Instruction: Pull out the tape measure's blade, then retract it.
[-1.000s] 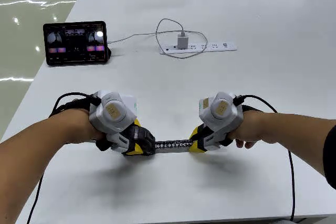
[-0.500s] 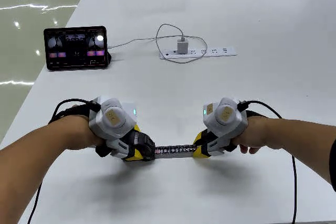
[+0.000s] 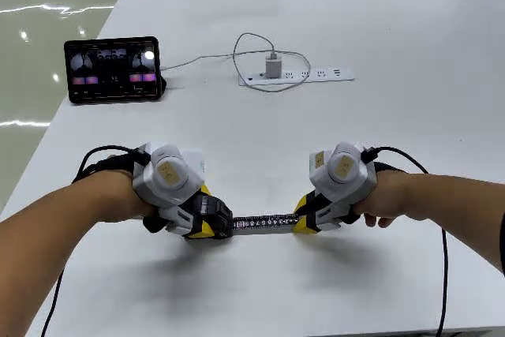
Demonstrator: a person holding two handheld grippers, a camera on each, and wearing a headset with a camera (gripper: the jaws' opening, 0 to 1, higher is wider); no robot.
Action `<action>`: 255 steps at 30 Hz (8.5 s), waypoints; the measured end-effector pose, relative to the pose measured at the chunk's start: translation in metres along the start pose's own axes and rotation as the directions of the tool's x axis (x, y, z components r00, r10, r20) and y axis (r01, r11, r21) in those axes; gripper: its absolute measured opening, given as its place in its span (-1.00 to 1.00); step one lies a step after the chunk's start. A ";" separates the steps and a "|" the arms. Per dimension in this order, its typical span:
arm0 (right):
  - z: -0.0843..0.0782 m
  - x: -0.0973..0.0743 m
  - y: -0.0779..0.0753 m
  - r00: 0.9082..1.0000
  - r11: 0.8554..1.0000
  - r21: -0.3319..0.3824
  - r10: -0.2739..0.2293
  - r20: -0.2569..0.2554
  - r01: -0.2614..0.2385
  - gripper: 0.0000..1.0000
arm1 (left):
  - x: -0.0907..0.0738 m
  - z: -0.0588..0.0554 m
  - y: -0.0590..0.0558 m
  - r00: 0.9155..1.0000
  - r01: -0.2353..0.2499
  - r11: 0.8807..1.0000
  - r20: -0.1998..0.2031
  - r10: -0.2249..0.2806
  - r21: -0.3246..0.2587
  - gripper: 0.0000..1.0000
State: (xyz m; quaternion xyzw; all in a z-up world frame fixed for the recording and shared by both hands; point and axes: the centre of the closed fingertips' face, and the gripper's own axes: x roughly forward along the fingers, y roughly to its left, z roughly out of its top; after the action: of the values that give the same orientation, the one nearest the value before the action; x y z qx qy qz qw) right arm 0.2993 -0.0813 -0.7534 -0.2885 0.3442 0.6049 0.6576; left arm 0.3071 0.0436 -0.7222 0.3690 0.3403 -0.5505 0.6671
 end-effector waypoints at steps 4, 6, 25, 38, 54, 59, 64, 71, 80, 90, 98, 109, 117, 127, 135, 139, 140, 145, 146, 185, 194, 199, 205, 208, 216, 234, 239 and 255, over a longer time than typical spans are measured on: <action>-0.002 -0.001 0.000 1.000 1.000 0.002 -0.002 -0.002 0.002 -0.80 | 0.000 0.000 0.000 1.000 0.000 1.000 -0.001 0.000 0.000 -0.36; -0.004 -0.002 0.000 1.000 1.000 0.003 -0.002 -0.003 0.002 -0.80 | 0.000 0.000 0.000 1.000 0.000 1.000 -0.001 0.000 0.000 -0.36; -0.012 -0.009 -0.001 1.000 1.000 0.008 -0.007 -0.006 0.007 -0.80 | 0.000 0.000 0.000 1.000 -0.003 1.000 -0.003 0.003 0.003 -0.36; -0.018 -0.014 -0.002 1.000 1.000 0.014 -0.010 -0.010 0.010 -0.80 | 0.001 0.000 0.000 1.000 -0.005 1.000 -0.004 0.005 0.003 -0.36; -0.026 -0.019 -0.004 1.000 1.000 0.024 -0.015 -0.012 0.016 -0.80 | 0.000 0.000 -0.002 1.000 -0.007 1.000 -0.005 0.007 0.003 -0.36; -0.029 -0.021 -0.004 1.000 1.000 0.026 -0.015 -0.012 0.015 -0.80 | 0.000 0.001 -0.002 1.000 -0.008 1.000 -0.005 0.008 0.003 -0.36; -0.031 -0.024 -0.005 1.000 0.999 0.027 -0.018 -0.013 0.019 -0.80 | 0.000 0.000 -0.002 1.000 -0.008 1.000 -0.003 0.008 0.002 -0.36; -0.034 -0.026 -0.005 1.000 0.999 0.035 -0.022 -0.014 0.022 -0.80 | 0.001 0.001 -0.001 1.000 -0.008 1.000 -0.003 0.008 0.004 -0.36; -0.037 -0.028 -0.004 1.000 0.999 0.038 -0.025 -0.017 0.026 -0.80 | 0.001 0.001 -0.001 1.000 -0.007 1.000 0.000 0.007 0.006 -0.36; -0.040 -0.030 -0.004 1.000 0.999 0.040 -0.025 -0.017 0.026 -0.80 | 0.000 0.001 -0.001 1.000 -0.008 1.000 0.000 0.008 0.007 -0.36; -0.045 -0.034 -0.004 0.999 0.999 0.044 -0.030 -0.019 0.031 -0.80 | 0.000 0.000 -0.001 1.000 -0.008 1.000 0.001 0.008 0.007 -0.36; -0.052 -0.039 -0.005 0.999 0.998 0.044 -0.032 -0.027 0.033 -0.80 | 0.000 0.000 0.000 1.000 -0.009 1.000 -0.001 0.009 0.007 -0.36; -0.056 -0.043 -0.006 0.999 0.998 0.052 -0.032 -0.028 0.033 -0.80 | 0.000 0.000 -0.001 1.000 -0.009 1.000 0.000 0.009 0.005 -0.36; -0.060 -0.047 -0.005 0.999 0.998 0.042 -0.034 -0.037 0.035 -0.80 | 0.001 0.000 -0.001 1.000 -0.008 1.000 0.000 0.008 0.005 -0.36; -0.064 -0.050 -0.006 0.998 0.998 0.048 -0.038 -0.040 0.039 -0.80 | 0.001 0.000 -0.001 1.000 -0.009 1.000 0.000 0.009 0.004 -0.36; -0.064 -0.051 -0.006 0.999 0.998 0.053 -0.036 -0.040 0.038 -0.80 | 0.001 0.000 -0.001 1.000 -0.010 1.000 0.001 0.010 0.004 -0.36; -0.065 -0.051 -0.006 0.999 0.998 0.053 -0.036 -0.040 0.038 -0.80 | 0.001 0.000 -0.001 1.000 -0.010 1.000 0.000 0.010 0.005 -0.36; -0.067 -0.052 -0.006 0.998 0.998 0.054 -0.037 -0.045 0.040 -0.80 | 0.001 0.000 -0.001 1.000 -0.009 1.000 0.000 0.009 0.004 -0.36; -0.067 -0.052 -0.006 0.998 0.998 0.054 -0.038 -0.045 0.041 -0.80 | 0.001 0.000 -0.001 1.000 -0.009 1.000 0.000 0.009 0.004 -0.36; -0.085 -0.065 -0.012 0.997 0.995 0.080 -0.050 -0.056 0.055 -0.80 | 0.001 0.000 -0.001 1.000 -0.012 1.000 -0.001 0.012 0.001 -0.36; -0.088 -0.069 -0.012 0.997 0.995 0.084 -0.056 -0.053 0.060 -0.80 | 0.001 0.000 -0.001 1.000 -0.013 1.000 -0.003 0.013 0.002 -0.36; -0.089 -0.071 -0.010 0.997 0.994 0.092 -0.060 -0.052 0.065 -0.81 | 0.001 0.000 -0.001 1.000 -0.013 1.000 -0.004 0.013 0.002 -0.36; -0.091 -0.075 -0.009 0.996 0.992 0.106 -0.070 -0.047 0.075 -0.82 | 0.001 0.000 -0.001 1.000 -0.013 1.000 -0.005 0.013 0.002 -0.36; -0.091 -0.075 -0.008 0.996 0.991 0.112 -0.075 -0.042 0.080 -0.82 | 0.001 0.000 -0.001 1.000 -0.013 1.000 -0.005 0.013 0.003 -0.36; -0.088 -0.073 -0.006 0.993 0.993 0.063 -0.094 -0.075 0.099 -0.79 | 0.002 0.001 0.000 1.000 -0.011 1.000 -0.003 0.011 -0.004 -0.36; -0.091 -0.072 -0.012 0.987 0.995 0.000 -0.099 -0.125 0.099 -0.76 | 0.004 0.001 0.003 0.998 -0.056 0.998 -0.006 0.056 0.016 -0.31; -0.090 -0.072 -0.011 0.985 0.994 -0.027 -0.105 -0.138 0.103 -0.74 | 0.004 0.002 0.003 0.998 -0.056 0.998 0.001 0.056 0.005 -0.31; -0.080 -0.076 -0.008 0.985 0.994 -0.079 -0.092 -0.149 0.081 -0.59 | -0.004 0.003 -0.001 1.000 -0.027 1.000 -0.001 0.027 -0.011 -0.07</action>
State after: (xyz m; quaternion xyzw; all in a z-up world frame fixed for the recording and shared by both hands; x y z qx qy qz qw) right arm 0.2964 -0.1909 -0.7408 -0.3723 0.3582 0.5640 0.6442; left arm 0.3055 0.0430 -0.7177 0.3702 0.3386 -0.5391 0.6765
